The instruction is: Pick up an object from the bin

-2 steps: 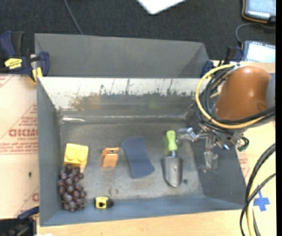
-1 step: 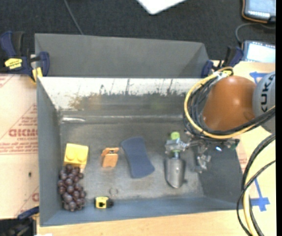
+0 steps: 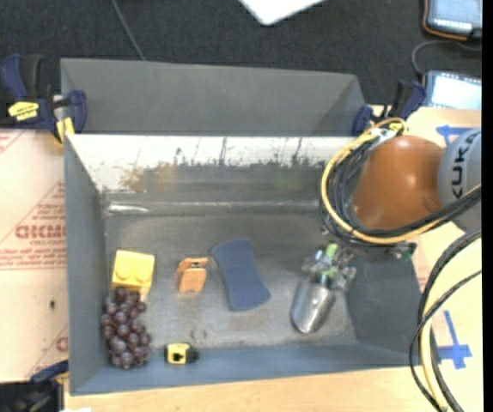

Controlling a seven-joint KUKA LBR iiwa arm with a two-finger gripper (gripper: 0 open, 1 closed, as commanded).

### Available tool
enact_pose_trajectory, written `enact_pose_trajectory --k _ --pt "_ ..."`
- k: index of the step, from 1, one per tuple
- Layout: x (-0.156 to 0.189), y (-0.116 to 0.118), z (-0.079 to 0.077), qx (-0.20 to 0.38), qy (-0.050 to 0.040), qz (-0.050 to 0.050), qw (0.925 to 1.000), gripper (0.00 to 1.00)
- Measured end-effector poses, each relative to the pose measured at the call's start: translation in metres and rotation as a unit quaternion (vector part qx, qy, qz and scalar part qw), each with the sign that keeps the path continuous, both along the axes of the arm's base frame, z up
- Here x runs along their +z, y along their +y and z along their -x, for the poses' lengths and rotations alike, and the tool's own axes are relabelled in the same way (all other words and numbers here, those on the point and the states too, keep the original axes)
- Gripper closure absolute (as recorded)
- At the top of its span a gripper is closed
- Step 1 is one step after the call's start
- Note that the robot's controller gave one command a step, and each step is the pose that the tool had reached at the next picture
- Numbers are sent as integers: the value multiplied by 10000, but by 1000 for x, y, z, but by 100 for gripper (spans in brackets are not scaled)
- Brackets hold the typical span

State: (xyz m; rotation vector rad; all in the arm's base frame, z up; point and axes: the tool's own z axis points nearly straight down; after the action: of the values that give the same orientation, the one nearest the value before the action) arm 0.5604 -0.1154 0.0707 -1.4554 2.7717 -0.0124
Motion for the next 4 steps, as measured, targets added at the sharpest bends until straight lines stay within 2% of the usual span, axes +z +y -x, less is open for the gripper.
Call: enact_pose_trajectory --k 3,4 --pt "7 0 0 -8 -6 -2 10000 100" --pt "17 0 1 -14 20 -10 10000 100"
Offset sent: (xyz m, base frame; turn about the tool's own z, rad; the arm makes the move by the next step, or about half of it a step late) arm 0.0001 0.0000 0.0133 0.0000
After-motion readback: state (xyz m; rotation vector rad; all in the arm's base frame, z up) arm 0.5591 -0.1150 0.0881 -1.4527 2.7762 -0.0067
